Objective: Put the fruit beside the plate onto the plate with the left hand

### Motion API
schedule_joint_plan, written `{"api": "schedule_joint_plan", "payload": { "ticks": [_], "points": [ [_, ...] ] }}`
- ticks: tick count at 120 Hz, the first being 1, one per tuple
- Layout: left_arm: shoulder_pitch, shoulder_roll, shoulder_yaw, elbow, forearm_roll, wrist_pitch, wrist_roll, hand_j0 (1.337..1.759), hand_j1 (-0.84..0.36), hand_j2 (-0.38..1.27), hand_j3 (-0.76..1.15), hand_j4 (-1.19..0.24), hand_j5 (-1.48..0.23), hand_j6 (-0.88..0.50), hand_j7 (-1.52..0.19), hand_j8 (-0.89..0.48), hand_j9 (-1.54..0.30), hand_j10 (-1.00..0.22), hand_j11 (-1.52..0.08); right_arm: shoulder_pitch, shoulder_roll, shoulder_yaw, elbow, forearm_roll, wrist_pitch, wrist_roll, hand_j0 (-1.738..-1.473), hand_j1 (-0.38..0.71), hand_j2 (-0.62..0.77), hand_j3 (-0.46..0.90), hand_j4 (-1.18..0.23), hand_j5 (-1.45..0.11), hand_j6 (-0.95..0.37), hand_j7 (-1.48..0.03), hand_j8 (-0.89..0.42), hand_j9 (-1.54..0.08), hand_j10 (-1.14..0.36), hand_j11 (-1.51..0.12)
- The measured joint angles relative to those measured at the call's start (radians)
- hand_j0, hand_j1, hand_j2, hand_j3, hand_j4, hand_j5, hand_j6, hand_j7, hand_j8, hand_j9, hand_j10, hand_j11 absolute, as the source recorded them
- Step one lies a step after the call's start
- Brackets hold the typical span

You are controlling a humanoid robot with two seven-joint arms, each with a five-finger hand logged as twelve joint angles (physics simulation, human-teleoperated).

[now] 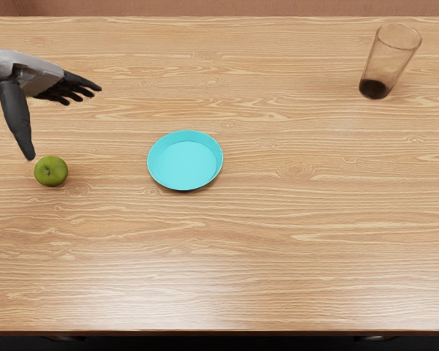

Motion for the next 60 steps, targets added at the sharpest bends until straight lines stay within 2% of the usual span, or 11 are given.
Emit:
{"api": "schedule_joint_plan", "payload": {
  "ticks": [37,44,51,55,60],
  "points": [
    [0.015,-0.002,-0.013,0.026,0.014,0.0,0.003,1.658,0.34,0.0,0.0,-0.01,-0.01,-0.01,-0.01,-0.01,-0.01,-0.01,-0.01,-0.003,0.0,0.005,-0.008,-0.002,-0.005,-0.001,-1.658,-0.34,0.0,0.0,-0.01,-0.01,-0.01,-0.01,-0.01,-0.01,-0.01,-0.01],
    [0.005,-0.066,0.013,0.047,0.034,0.0,0.003,1.658,0.34,0.0,0.0,-0.01,-0.01,-0.01,-0.01,-0.01,-0.01,-0.01,-0.01,-0.003,0.0,0.005,-0.008,-0.002,-0.005,-0.001,-1.658,-0.34,0.0,0.0,-0.01,-0.01,-0.01,-0.01,-0.01,-0.01,-0.01,-0.01],
    [-0.041,-0.204,0.097,0.051,0.024,0.0,0.003,1.658,0.34,0.0,0.0,0.0,-0.01,-0.01,-0.01,0.0,-0.01,0.0,-0.01,-0.003,0.0,0.005,-0.008,-0.002,-0.005,-0.001,-1.658,-0.34,0.0,0.0,-0.01,-0.01,-0.01,-0.01,-0.01,-0.01,-0.01,-0.01],
    [-0.071,-0.27,0.167,0.01,-0.031,0.027,0.003,1.658,0.34,0.0,0.0,0.0,-0.01,0.0,-0.01,0.0,-0.01,0.0,-0.01,-0.003,0.0,0.005,-0.008,-0.002,-0.005,-0.001,-1.658,-0.34,0.0,0.0,-0.01,-0.01,-0.01,-0.01,-0.01,-0.01,-0.01,-0.01],
    [-0.101,-0.355,0.252,-0.069,-0.141,0.139,0.007,1.658,0.34,0.0,0.0,0.0,-0.01,0.0,-0.01,0.0,-0.01,0.0,-0.01,-0.003,0.0,0.006,-0.008,-0.002,-0.005,-0.001,-1.658,-0.34,0.0,0.0,-0.01,-0.01,-0.01,-0.01,-0.01,-0.01,-0.01,-0.01]
  ]
}}
